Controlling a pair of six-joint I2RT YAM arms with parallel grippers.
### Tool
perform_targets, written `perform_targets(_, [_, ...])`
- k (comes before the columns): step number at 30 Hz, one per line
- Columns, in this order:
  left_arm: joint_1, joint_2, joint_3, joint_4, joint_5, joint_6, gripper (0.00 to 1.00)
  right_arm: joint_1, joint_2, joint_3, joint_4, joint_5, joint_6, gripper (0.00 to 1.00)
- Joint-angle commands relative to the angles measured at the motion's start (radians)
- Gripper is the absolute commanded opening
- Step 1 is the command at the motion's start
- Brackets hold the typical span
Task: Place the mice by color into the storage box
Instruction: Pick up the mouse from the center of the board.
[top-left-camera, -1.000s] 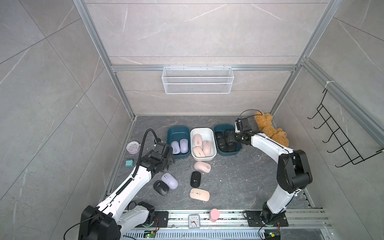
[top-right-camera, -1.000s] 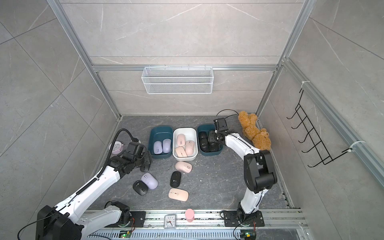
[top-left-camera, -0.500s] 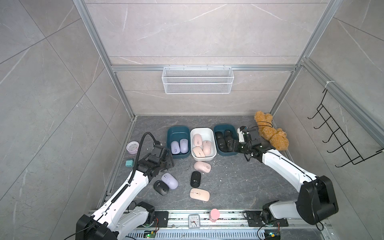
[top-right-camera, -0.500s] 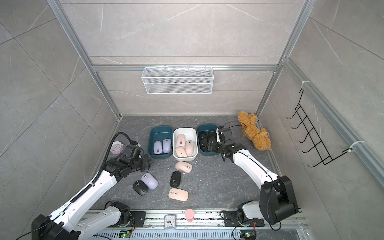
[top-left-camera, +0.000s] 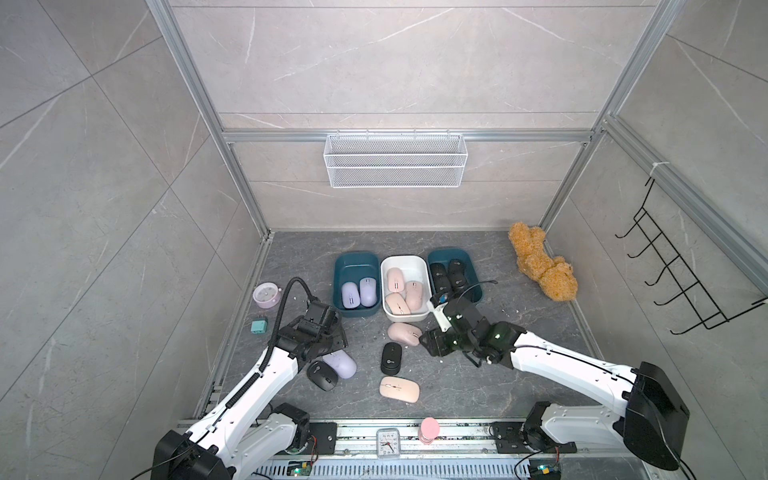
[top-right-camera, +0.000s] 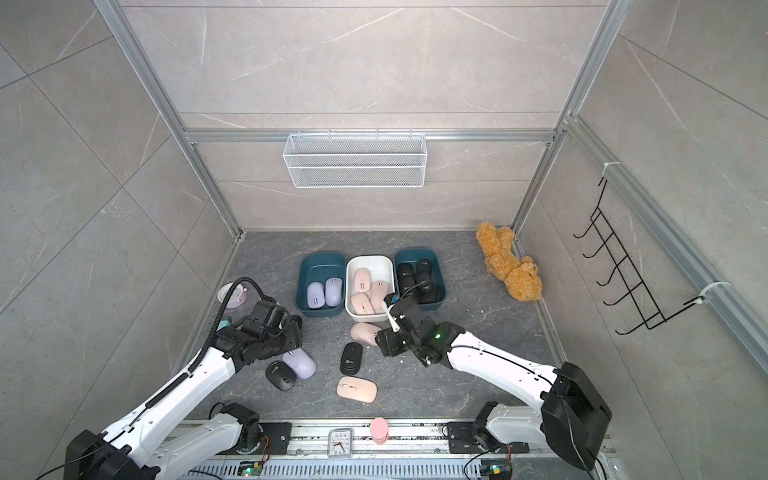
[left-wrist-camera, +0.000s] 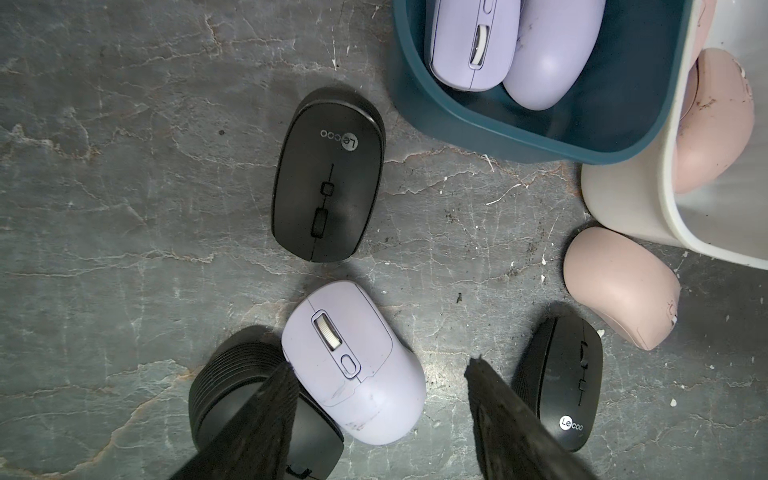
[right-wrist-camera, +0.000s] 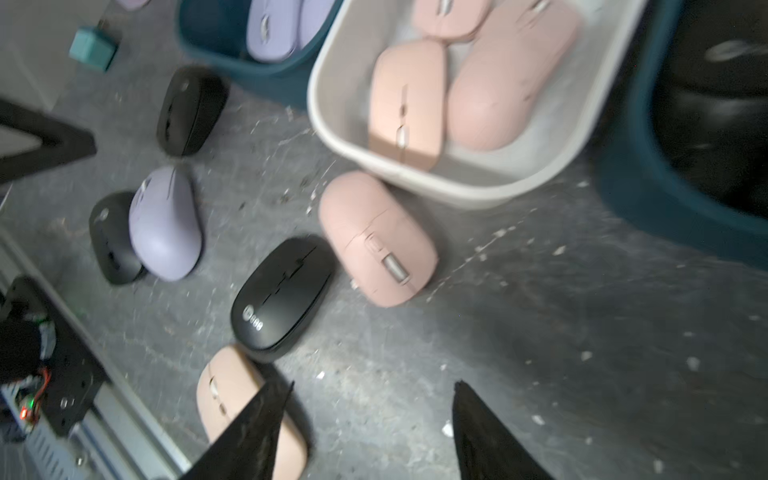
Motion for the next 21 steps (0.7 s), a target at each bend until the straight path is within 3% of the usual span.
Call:
perform_targets(1, [-0.002,-0.038,0.005,-0.032,-0.018,-0.013,0.67,0.102,-0.016,-0.013,0.008,0.040,-0.025,0.66])
perform_targets(7, [-0.002,-0.087,0.006,-0.045,-0.040,-0.021,0.67,0.335,0.105,0.031,-0.047,0.140,-0.047,0.66])
perform_targets(10, [-0.002,-0.115,0.001,-0.049,-0.051,-0.030,0.67,0.404,0.181,0.060,-0.060,0.169,-0.058,0.67])
perform_targets(21, [-0.002,-0.157,-0.007,-0.051,-0.056,-0.039,0.67,0.468,0.328,0.114,-0.007,0.214,-0.072,0.70])
